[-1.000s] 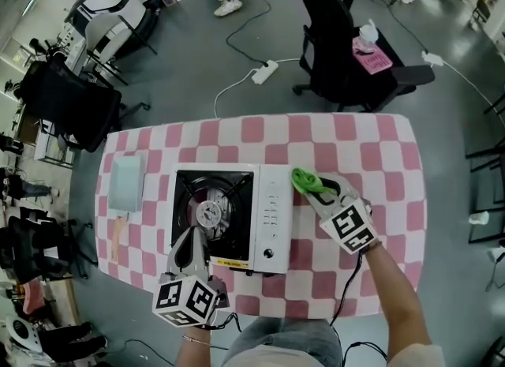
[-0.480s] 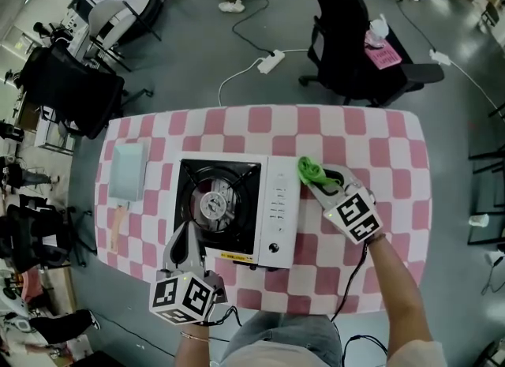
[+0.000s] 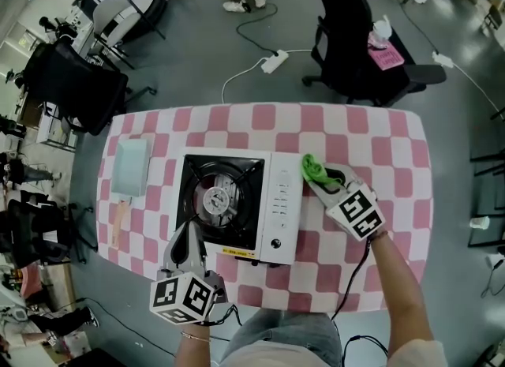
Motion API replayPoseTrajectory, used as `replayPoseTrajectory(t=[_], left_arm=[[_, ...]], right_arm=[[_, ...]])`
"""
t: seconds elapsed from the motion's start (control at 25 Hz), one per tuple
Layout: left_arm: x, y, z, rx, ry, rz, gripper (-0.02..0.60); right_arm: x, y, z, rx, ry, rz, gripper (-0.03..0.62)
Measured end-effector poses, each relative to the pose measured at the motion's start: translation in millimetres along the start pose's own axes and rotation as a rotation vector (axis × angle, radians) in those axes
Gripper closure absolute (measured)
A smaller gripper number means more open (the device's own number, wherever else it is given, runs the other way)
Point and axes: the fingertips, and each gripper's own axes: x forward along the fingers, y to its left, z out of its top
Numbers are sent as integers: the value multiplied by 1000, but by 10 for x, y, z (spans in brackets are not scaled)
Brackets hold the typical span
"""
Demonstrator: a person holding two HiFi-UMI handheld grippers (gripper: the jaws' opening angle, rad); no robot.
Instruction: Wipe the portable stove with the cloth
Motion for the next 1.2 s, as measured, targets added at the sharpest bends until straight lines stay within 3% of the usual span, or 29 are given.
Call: replayPoseTrajectory(t=[1.2], left_arm=[[-324,-54,-112,-5,-21,-4,581]], right_arm=[[-179,451,-130,45,-3,95,488]])
